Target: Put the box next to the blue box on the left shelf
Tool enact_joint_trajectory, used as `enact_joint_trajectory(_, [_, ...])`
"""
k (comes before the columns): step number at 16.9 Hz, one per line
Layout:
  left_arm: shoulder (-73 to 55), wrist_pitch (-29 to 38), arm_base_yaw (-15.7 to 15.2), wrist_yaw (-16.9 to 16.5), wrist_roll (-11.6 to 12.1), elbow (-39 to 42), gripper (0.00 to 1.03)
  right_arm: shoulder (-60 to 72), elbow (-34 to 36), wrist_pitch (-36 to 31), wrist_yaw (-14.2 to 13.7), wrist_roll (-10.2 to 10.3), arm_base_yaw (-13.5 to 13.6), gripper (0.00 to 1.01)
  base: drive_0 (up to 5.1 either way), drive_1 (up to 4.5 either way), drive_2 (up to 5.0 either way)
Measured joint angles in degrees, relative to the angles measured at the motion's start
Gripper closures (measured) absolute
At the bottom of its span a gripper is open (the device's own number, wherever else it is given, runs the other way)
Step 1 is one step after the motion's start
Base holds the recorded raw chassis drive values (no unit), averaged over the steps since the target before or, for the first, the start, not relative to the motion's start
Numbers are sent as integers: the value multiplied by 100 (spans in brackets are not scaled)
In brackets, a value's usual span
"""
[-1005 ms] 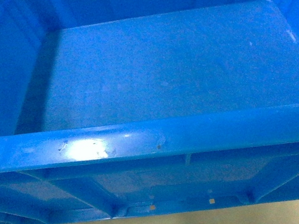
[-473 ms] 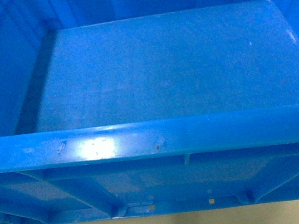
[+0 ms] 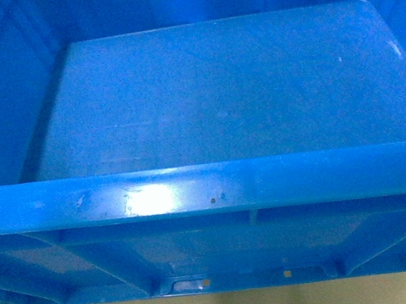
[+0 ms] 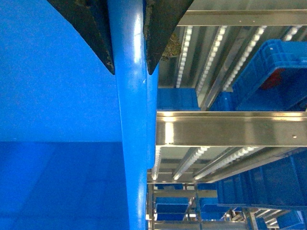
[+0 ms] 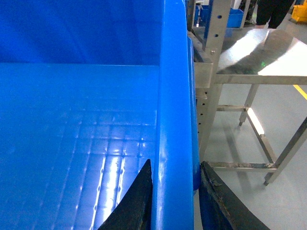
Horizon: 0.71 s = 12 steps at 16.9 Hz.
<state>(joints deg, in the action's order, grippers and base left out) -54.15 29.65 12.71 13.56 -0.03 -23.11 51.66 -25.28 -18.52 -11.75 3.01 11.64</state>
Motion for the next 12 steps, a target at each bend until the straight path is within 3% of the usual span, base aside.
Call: enact_joint_trajectory(12, [0, 0, 0, -4, 2, 0, 94, 0, 0, 9, -4, -2, -2, 81, -508, 238, 238])
